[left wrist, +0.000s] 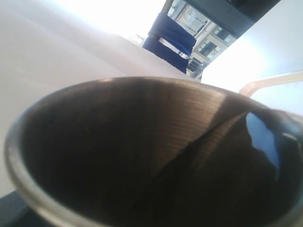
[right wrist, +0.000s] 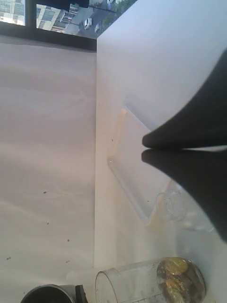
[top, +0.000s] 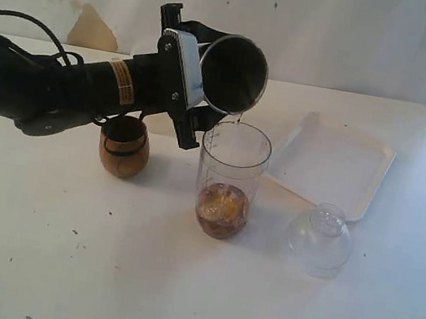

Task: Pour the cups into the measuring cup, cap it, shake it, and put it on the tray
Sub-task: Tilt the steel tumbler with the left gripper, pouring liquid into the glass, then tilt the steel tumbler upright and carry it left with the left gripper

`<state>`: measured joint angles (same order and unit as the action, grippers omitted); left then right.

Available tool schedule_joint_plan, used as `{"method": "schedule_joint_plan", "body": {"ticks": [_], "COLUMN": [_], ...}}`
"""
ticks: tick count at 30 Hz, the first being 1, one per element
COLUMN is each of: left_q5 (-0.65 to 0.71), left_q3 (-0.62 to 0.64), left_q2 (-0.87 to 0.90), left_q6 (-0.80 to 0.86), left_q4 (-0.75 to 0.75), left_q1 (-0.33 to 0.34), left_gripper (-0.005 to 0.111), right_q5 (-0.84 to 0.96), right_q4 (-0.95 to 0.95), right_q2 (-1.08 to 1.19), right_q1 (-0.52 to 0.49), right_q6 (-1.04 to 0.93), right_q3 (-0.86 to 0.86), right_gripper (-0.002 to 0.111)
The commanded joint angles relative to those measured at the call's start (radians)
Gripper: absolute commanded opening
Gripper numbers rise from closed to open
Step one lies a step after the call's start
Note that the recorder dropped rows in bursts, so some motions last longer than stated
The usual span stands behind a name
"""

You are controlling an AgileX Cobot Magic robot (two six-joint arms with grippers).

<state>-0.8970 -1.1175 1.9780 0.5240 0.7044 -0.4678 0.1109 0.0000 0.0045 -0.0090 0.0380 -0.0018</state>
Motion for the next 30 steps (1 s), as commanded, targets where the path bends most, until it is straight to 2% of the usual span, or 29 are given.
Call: {"method": "schedule_joint_plan", "body": {"ticks": [1, 12, 23, 30], "left_q5": [-0.052, -0.052, -0.082, -0.082], "left_q3": [-0.013, -0.013, -0.013, -0.013], "left_q2": [-0.014, -0.014, -0.014, -0.014], "left_q6": [0.007, 0.010, -0.342, -0.462], "left_q4": [-0.015, -0.011, -0.015, -0.024], "left_q1": [-0.002, -0.002, -0.002, -0.002], "left_gripper": [0.000, 0.000, 0.000, 0.000], "right_q5": [0.000, 0.000, 0.000, 0.000], "right_q4": [0.000, 0.000, 0.000, 0.000], "right_q2": [-0.004, -0.004, -0.004, -0.004], "right_q1": [-0.004, -0.004, -0.004, -0.004], "right_q6": [0.001, 0.001, 0.001, 0.001], "right_q3": [0.002, 0.002, 0.002, 0.002], "right_gripper": [0.000, 0.000, 0.000, 0.000]}}
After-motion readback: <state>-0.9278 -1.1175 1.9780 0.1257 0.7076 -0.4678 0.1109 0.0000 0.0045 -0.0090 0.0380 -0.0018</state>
